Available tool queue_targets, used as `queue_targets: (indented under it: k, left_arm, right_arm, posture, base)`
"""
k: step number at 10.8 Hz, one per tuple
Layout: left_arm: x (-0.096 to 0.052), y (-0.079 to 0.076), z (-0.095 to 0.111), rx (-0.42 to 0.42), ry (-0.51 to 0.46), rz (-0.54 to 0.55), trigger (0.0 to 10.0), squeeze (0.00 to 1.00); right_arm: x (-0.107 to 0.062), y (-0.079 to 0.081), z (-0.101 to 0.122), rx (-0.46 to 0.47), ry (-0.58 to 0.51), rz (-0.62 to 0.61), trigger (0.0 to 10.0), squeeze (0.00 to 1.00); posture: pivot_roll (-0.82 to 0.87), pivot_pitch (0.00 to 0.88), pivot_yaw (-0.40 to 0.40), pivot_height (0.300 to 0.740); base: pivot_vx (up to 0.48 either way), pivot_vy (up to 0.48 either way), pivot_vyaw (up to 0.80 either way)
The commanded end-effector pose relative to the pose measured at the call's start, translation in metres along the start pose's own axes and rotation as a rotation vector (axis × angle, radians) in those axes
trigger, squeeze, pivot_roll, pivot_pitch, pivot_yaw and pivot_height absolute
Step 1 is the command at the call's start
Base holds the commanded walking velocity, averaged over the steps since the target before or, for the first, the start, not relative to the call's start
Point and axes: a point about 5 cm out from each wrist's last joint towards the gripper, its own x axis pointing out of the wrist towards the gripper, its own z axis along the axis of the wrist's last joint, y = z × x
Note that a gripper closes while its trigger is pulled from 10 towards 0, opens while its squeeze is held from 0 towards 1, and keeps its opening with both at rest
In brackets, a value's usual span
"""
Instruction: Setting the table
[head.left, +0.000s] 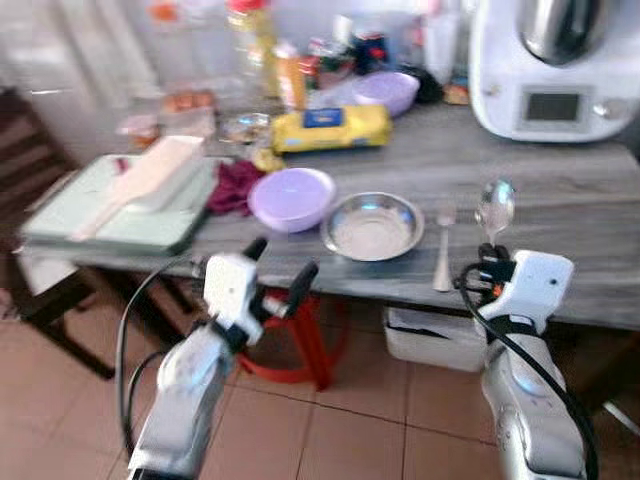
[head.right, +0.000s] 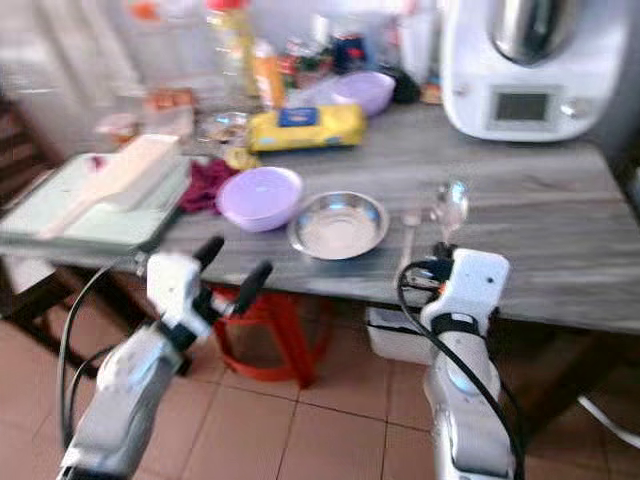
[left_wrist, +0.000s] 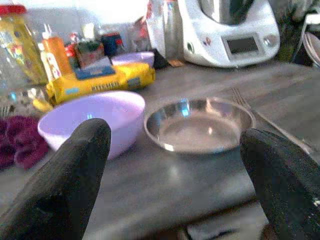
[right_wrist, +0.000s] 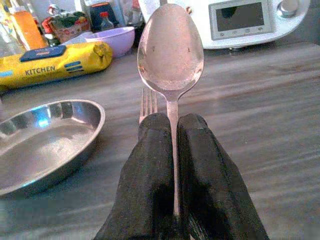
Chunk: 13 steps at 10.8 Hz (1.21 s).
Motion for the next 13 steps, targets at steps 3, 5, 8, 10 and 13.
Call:
queue_targets:
  k: [3, 5, 8, 10, 13]
  left_arm:
    - [-0.010, -0.009, -0.003, 0.005, 0.049, -0.132, 10.0, 0.00]
    - [-0.013, -0.013, -0.003, 0.013, 0.069, -0.209, 10.0, 0.00]
    - [-0.013, -0.017, -0.005, -0.007, 0.080, -0.229, 10.0, 0.00]
    - [-0.012, -0.020, -0.006, -0.018, 0.086, -0.234, 10.0, 0.00]
    - [-0.008, -0.018, -0.001, -0.010, 0.082, -0.205, 10.0, 0.00]
  right_arm:
    - [0.005, -0.010, 0.008, 0.005, 0.011, -0.058, 10.0, 0.00]
    - [0.009, -0.015, 0.007, -0.020, 0.053, -0.076, 10.0, 0.00]
    - [0.019, -0.023, 0.005, -0.031, 0.126, -0.085, 10.0, 0.00]
    - [0.029, -0.024, 0.005, -0.044, 0.165, -0.069, 10.0, 0.00]
    - [0.041, -0.019, 0.001, -0.044, 0.197, -0.052, 10.0, 0.00]
  posture:
    - [-0.11, 0.103, 0.141, 0.740]
    - [-0.12, 0.117, 0.147, 0.740]
    - [-0.13, 0.138, 0.159, 0.740]
    - [-0.12, 0.144, 0.160, 0.740]
    - [-0.11, 0.142, 0.158, 0.740]
  base:
    - [0.000, 0.000, 0.00]
    - [0.000, 0.000, 0.00]
    - [0.000, 0.000, 0.00]
    - [0.000, 0.000, 0.00]
    - [0.000, 0.000, 0.00]
